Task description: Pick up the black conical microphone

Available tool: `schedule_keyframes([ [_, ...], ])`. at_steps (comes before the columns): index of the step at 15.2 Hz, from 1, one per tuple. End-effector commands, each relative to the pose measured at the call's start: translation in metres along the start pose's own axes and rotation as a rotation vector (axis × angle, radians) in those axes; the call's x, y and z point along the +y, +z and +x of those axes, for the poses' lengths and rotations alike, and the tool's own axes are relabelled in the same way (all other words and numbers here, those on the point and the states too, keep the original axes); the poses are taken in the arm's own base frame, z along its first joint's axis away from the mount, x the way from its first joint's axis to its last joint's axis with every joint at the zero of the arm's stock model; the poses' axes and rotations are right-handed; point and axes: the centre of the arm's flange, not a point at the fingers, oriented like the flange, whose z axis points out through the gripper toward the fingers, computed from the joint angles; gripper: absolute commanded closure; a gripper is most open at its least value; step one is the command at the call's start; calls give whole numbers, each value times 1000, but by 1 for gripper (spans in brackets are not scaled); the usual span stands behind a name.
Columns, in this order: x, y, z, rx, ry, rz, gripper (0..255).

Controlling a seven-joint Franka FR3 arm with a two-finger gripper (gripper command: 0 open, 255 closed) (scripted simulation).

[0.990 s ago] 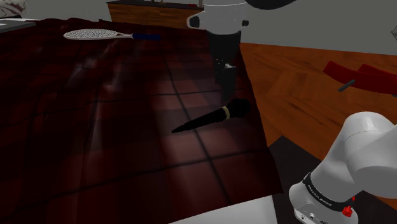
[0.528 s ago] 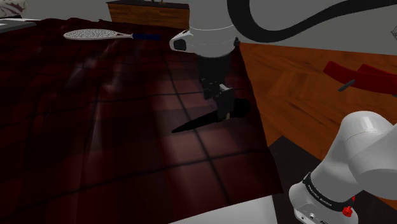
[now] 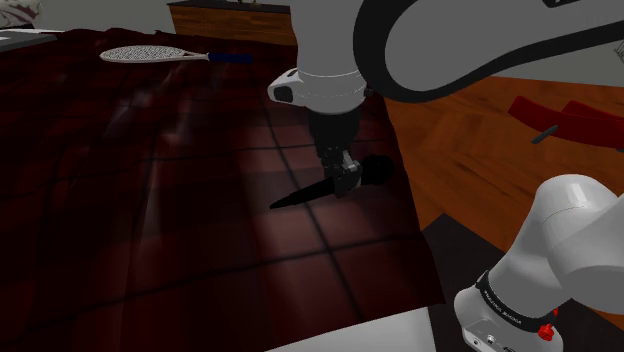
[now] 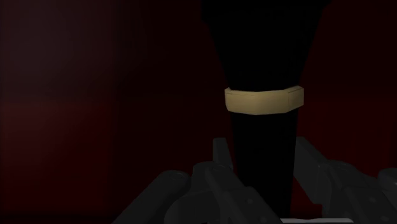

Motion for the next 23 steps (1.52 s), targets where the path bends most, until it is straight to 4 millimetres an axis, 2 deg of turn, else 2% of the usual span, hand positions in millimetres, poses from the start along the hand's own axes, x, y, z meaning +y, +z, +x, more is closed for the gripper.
schedule_keyframes([
  [1, 0, 1, 0, 0, 0, 0, 255],
  [8, 0, 0, 0, 0, 0, 0, 255],
  [23, 2, -78, -12, 0, 0, 0, 255],
])
